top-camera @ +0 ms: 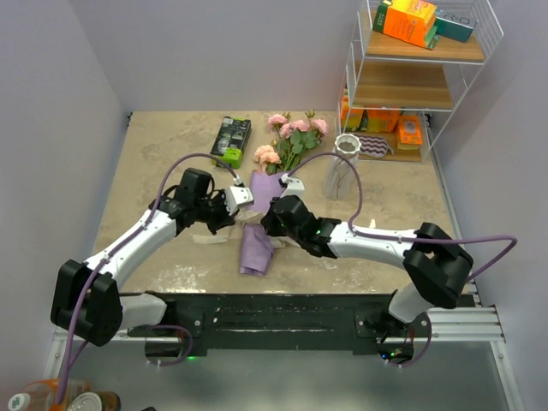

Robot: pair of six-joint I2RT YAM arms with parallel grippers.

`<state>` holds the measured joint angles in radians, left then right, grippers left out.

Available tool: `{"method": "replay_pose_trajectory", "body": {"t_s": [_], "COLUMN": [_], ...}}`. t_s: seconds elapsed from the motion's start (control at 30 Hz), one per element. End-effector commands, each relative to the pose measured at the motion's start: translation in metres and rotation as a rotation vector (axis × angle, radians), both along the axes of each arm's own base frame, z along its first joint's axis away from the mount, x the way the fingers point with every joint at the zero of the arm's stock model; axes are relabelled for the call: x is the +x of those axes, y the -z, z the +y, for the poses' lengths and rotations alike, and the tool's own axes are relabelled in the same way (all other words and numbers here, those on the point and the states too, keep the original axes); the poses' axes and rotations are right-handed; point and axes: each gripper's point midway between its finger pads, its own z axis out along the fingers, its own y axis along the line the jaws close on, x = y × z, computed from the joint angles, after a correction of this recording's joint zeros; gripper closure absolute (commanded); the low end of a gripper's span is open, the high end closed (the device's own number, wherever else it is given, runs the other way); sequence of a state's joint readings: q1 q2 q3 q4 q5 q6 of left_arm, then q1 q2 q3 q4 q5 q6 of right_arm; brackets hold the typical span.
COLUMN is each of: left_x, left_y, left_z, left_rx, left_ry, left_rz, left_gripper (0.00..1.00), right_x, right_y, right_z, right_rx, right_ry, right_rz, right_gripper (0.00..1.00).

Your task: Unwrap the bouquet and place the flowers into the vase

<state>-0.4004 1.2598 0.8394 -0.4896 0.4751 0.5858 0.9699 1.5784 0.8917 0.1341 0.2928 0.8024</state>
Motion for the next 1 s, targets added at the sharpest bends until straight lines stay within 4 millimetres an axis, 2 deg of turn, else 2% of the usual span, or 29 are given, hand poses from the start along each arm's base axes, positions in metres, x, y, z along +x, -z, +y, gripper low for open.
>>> {"method": "replay_pose_trajectory", "body": {"t_s": [0.0,0.03,0.07,0.1,0.2,0.23,0.3,0.37,0.4,0.43,0.47,0.5,0.57,0.63,0.67,0.7,0.77,0.8,0.83,0.9,0.97], "left_x": [0.032,0.041,0.049,0.061,0.077,0.082,0.085,0.086,0.088,0.089,0.089,0.091,0.093,0.096,0.097,0.099,0.102,0.102,0.100,0.096,0.092], "left_y": [-0.045,-0.058,-0.060,-0.071,-0.077,-0.085,-0.094,-0.109,-0.118,-0.122,-0.128,-0.134,-0.138,-0.143,-0.141,-0.145,-0.141,-0.145,-0.143,-0.136,-0.131], "left_z": [0.013,0.017,0.023,0.037,0.066,0.072,0.087,0.096,0.105,0.110,0.116,0.128,0.145,0.171,0.181,0.203,0.228,0.253,0.264,0.292,0.301], "left_rx": [-0.071,-0.086,-0.091,-0.091,-0.075,-0.083,-0.080,-0.079,-0.079,-0.073,-0.066,-0.058,-0.037,-0.012,0.001,0.013,0.025,0.036,0.042,0.069,0.083], "left_ry": [-0.135,-0.165,-0.200,-0.252,-0.335,-0.346,-0.377,-0.393,-0.415,-0.429,-0.441,-0.475,-0.515,-0.586,-0.606,-0.662,-0.715,-0.776,-0.799,-0.850,-0.850], "left_rz": [-0.080,-0.099,-0.087,-0.100,-0.097,-0.115,-0.140,-0.181,-0.196,-0.208,-0.225,-0.233,-0.245,-0.261,-0.258,-0.268,-0.255,-0.264,-0.256,-0.246,-0.239], "left_gripper": [1.00,1.00,1.00,1.00,1.00,1.00,1.00,1.00,1.00,1.00,1.00,1.00,1.00,1.00,1.00,1.00,1.00,1.00,1.00,1.00,1.00], "right_x": [0.002,0.002,0.002,-0.002,-0.008,-0.009,-0.013,-0.015,-0.019,-0.022,-0.021,-0.023,-0.022,-0.022,-0.020,-0.021,-0.022,-0.026,-0.027,-0.030,-0.031], "right_y": [-0.046,-0.050,-0.057,-0.068,-0.081,-0.083,-0.081,-0.093,-0.086,-0.095,-0.096,-0.094,-0.104,-0.106,-0.111,-0.113,-0.118,-0.119,-0.121,-0.123,-0.123], "right_z": [-0.028,-0.035,-0.042,-0.051,-0.080,-0.088,-0.111,-0.133,-0.146,-0.157,-0.168,-0.183,-0.208,-0.232,-0.252,-0.264,-0.294,-0.305,-0.317,-0.332,-0.342], "right_rx": [0.008,0.004,0.006,0.018,-0.010,-0.019,-0.062,-0.047,-0.085,-0.065,-0.062,-0.094,-0.081,-0.110,-0.117,-0.138,-0.185,-0.224,-0.257,-0.311,-0.337], "right_ry": [0.084,0.103,0.120,0.131,0.188,0.206,0.270,0.349,0.369,0.396,0.441,0.472,0.541,0.594,0.646,0.674,0.769,0.797,0.841,0.891,0.936], "right_rz": [-0.089,-0.100,-0.116,-0.134,-0.155,-0.159,-0.151,-0.168,-0.155,-0.166,-0.161,-0.158,-0.172,-0.163,-0.168,-0.166,-0.173,-0.163,-0.168,-0.152,-0.143], "right_gripper": [1.00,1.00,1.00,1.00,1.00,1.00,1.00,1.00,1.00,1.00,1.00,1.00,1.00,1.00,1.00,1.00,1.00,1.00,1.00,1.00,0.99]}}
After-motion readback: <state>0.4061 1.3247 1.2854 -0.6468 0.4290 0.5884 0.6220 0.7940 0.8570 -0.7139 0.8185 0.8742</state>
